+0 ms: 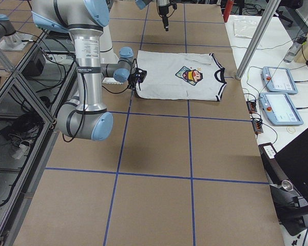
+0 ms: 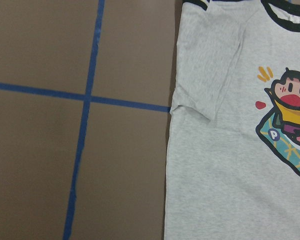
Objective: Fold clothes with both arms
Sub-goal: 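Lower the left gripper to the other hem corner and grasp both corners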
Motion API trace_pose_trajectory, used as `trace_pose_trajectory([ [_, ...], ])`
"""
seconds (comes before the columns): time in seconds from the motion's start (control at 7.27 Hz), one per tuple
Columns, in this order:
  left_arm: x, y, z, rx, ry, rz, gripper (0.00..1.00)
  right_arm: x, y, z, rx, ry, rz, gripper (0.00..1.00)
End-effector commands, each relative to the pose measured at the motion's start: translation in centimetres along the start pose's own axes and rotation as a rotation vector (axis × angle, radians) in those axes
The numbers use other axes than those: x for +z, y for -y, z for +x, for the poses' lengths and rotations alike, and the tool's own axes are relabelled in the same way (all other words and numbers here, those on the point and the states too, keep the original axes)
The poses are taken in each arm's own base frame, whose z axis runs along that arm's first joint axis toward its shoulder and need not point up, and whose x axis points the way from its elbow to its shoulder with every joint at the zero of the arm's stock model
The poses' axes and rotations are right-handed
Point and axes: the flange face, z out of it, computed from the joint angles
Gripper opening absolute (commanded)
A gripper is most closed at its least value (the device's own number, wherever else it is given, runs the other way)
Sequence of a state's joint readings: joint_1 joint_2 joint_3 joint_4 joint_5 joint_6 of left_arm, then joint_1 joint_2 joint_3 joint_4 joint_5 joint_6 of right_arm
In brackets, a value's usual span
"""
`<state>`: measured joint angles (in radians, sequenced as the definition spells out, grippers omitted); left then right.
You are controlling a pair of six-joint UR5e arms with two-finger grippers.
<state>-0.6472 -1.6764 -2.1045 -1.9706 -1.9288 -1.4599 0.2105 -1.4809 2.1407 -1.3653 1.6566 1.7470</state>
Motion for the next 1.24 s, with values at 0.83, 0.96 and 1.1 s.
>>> trace_pose_trajectory([
  [0.83,10.9,-17.5,-0.5,-0.12,0.241,-0.055,0.96,-1.8,0.9,-0.9,0.014,0.041,0.016,0.0],
  [0.96,11.4,-17.9,-0.8,-0.114,0.252,-0.06,0.94,-1.8,0.8,-1.0,0.013,0.043,0.015,0.0],
  [1.1,11.6,-18.5,-0.9,-0.108,0.256,-0.066,0.9,-1.8,0.8,-1.0,0.013,0.043,0.015,0.0],
])
